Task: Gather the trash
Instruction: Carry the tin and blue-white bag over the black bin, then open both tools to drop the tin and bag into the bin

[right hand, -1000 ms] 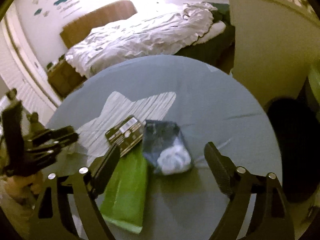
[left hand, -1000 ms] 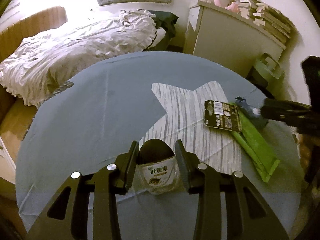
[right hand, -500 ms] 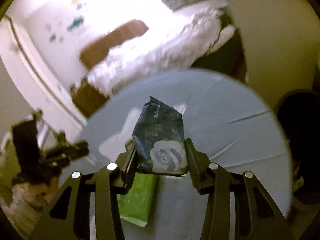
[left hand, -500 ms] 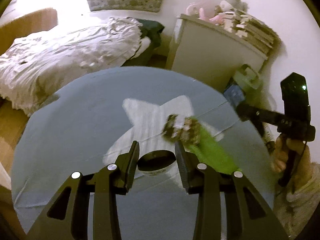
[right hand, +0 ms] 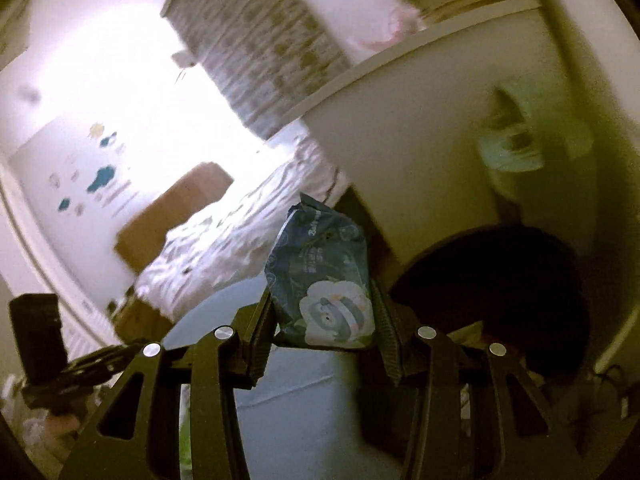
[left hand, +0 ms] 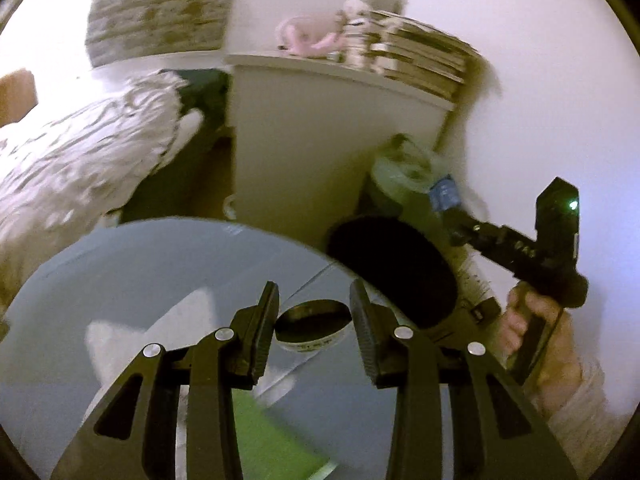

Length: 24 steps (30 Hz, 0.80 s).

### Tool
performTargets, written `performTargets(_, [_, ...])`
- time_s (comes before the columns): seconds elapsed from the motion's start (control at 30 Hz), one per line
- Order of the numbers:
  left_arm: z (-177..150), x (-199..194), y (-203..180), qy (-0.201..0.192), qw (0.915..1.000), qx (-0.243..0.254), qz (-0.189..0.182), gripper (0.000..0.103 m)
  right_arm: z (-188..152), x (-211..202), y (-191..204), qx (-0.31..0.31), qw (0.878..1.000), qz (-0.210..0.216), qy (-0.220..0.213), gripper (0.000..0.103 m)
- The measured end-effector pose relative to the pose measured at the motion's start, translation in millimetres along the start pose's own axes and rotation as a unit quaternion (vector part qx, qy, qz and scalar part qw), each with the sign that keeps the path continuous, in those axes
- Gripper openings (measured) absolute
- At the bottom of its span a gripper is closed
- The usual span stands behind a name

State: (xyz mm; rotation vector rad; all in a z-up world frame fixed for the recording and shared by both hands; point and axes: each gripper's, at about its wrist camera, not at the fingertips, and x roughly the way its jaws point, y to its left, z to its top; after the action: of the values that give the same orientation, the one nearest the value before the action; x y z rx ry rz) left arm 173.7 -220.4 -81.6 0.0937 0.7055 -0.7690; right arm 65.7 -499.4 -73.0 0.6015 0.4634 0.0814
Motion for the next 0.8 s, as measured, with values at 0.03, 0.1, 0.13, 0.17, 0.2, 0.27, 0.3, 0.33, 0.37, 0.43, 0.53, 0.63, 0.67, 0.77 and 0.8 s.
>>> performTargets(0.03, [5, 6, -7, 0.001, 1.0, 0.004, -0.007, 0.037, 0, 1, -5, 0.003, 1.0, -0.004, -0.009, 0.045])
performTargets(0.1, [16, 24, -22, 0.005, 0.9996, 0.012, -0.024, 0.037, 1, -2, -20, 0.009, 0.999, -0.02, -0.028, 0.046])
performTargets(0.13, [19, 30, -28, 0.007, 0.9994, 0.014, -0.031, 0.037, 2, 1, -25, 0.013, 0.999, -0.027, -0.029, 0.046])
performTargets(0.17, [23, 38, -34, 0.009, 0.9991, 0.016, -0.038, 0.037, 3, 2, -32, 0.019, 0.999, -0.033, -0.03, 0.046])
performTargets(0.2, [28, 48, -41, 0.012, 0.9987, 0.019, -0.047, 0.037, 3, 1, -37, 0.023, 0.999, -0.038, -0.032, 0.046])
performTargets(0.27, [31, 60, -51, 0.018, 0.998, 0.021, -0.057, 0.037, 6, 3, -44, 0.022, 0.998, -0.049, -0.037, 0.046])
performTargets(0.3, [34, 70, -57, 0.022, 0.9975, 0.021, -0.064, 0.037, 7, 3, -47, 0.022, 0.998, -0.053, -0.038, 0.046])
performTargets(0.33, [36, 75, -61, 0.024, 0.9971, 0.02, -0.069, 0.037, 5, 3, -47, 0.024, 0.997, -0.056, -0.038, 0.046])
performTargets(0.37, [37, 82, -64, 0.028, 0.9967, 0.02, -0.074, 0.037, 5, 5, -52, 0.029, 0.997, -0.061, -0.034, 0.046])
performTargets(0.43, [38, 94, -70, 0.035, 0.9962, 0.019, -0.077, 0.037, 5, 4, -60, 0.039, 0.996, -0.074, -0.028, 0.046])
performTargets(0.53, [38, 113, -75, 0.048, 0.9954, 0.014, -0.082, 0.037, 2, 4, -73, 0.058, 0.994, -0.085, -0.022, 0.046])
performTargets(0.63, [35, 125, -78, 0.059, 0.9946, 0.01, -0.085, 0.037, -1, 1, -80, 0.067, 0.993, -0.093, -0.02, 0.046])
performTargets(0.67, [35, 128, -79, 0.062, 0.9944, 0.01, -0.085, 0.037, -2, 1, -82, 0.069, 0.993, -0.095, -0.019, 0.046])
performTargets(0.77, [36, 138, -85, 0.068, 0.9938, 0.011, -0.087, 0.037, -3, 1, -85, 0.078, 0.992, -0.101, -0.018, 0.046])
performTargets(0.8, [36, 139, -87, 0.069, 0.9937, 0.012, -0.088, 0.037, -2, 1, -86, 0.081, 0.991, -0.102, -0.018, 0.046])
